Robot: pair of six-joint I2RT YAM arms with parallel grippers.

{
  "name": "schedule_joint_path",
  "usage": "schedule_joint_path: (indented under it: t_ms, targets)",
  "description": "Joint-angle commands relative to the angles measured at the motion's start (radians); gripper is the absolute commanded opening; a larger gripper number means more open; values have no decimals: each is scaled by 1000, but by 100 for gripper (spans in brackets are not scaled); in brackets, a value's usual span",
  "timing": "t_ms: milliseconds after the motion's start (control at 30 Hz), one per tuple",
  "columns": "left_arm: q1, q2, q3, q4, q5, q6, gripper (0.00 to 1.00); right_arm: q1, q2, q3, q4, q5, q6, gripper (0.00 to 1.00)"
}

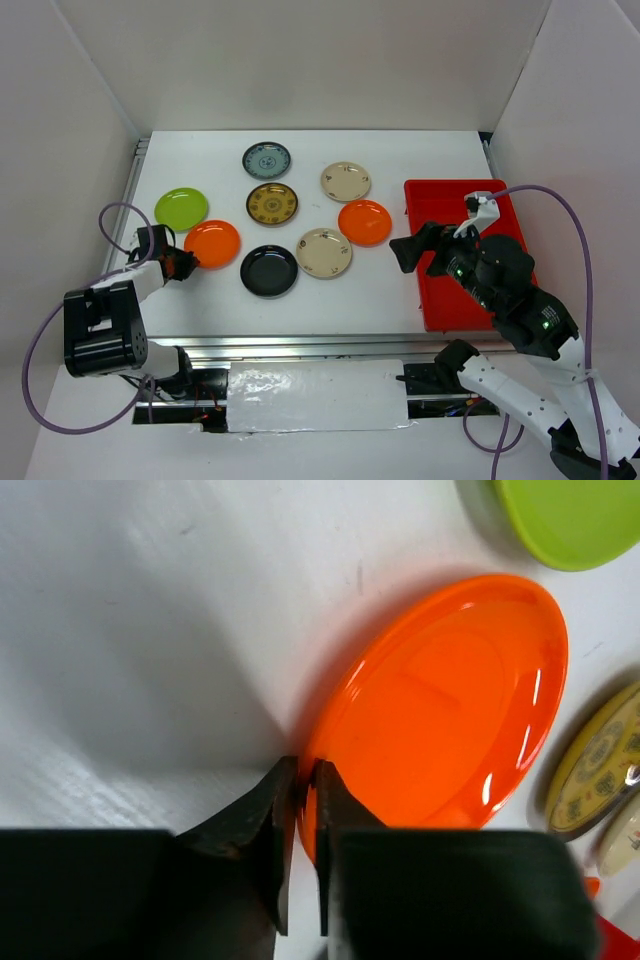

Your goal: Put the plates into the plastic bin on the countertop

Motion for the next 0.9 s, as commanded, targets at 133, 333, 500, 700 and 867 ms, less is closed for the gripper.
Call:
schedule_joint_path:
  t_ms: [133, 333, 500, 700, 867]
  targets:
    - [-8, 13, -4, -77, -21, 8, 0, -1, 5, -9, 75, -4, -5, 100]
    - [-88, -375, 38, -296, -198, -18, 0, -7, 50, -29, 127, -29, 12, 100]
    - [-206, -555, 169, -358, -221, 48, 0, -35, 155, -81, 302, -196, 61, 100]
    - [-358, -511, 244, -287, -19, 164, 0, -69, 370, -86, 586, -441, 194, 100]
    - [-480, -348, 353, -224, 224, 233, 0, -63, 662, 23, 707, -535, 216, 100]
